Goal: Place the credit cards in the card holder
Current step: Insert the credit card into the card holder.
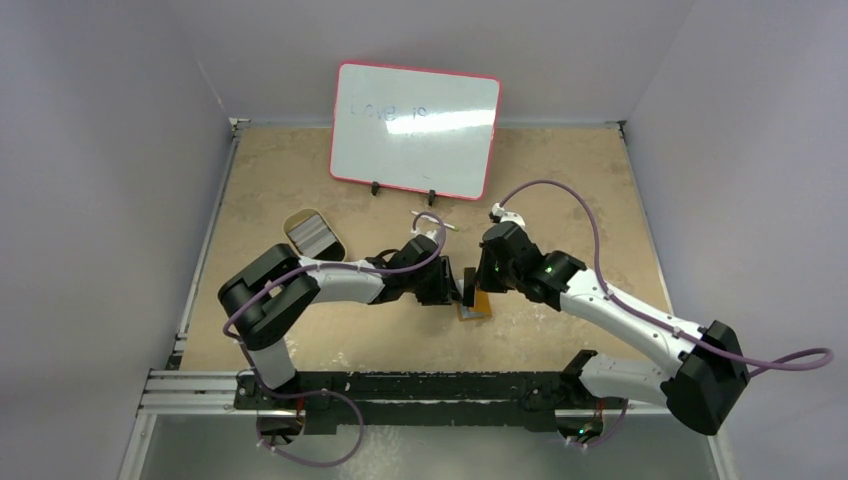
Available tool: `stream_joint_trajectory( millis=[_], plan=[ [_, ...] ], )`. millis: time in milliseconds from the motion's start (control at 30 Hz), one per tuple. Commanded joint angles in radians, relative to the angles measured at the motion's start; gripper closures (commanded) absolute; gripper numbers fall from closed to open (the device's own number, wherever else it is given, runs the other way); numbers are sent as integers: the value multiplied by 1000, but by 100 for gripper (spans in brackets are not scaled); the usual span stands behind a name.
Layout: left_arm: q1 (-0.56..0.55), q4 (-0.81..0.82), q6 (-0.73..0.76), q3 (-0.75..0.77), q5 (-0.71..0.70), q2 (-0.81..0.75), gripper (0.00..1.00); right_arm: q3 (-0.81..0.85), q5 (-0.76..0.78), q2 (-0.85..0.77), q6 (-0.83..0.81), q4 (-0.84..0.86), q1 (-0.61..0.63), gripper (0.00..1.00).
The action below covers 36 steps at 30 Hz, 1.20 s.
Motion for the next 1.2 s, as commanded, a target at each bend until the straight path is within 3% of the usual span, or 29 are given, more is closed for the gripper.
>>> stream_joint_trajectory(
  millis=[0, 200, 567, 733, 1167],
  plan=[
    [-12, -12, 18, 23, -35, 17, 68, 3, 10, -9, 11, 11, 2, 100],
    [-12, -1, 1, -16, -66, -30, 81, 6, 11, -11, 11, 26, 2, 100],
    [-12, -31, 37, 40, -68, 33, 71, -5, 23, -11, 13, 43, 2, 100],
    [-12, -56, 58, 66, -65, 34, 100, -7, 24, -8, 10, 48, 2, 100],
    [-11, -35, -35, 38, -21, -177, 100, 4, 6, -67, -25, 24, 0, 100]
  ],
)
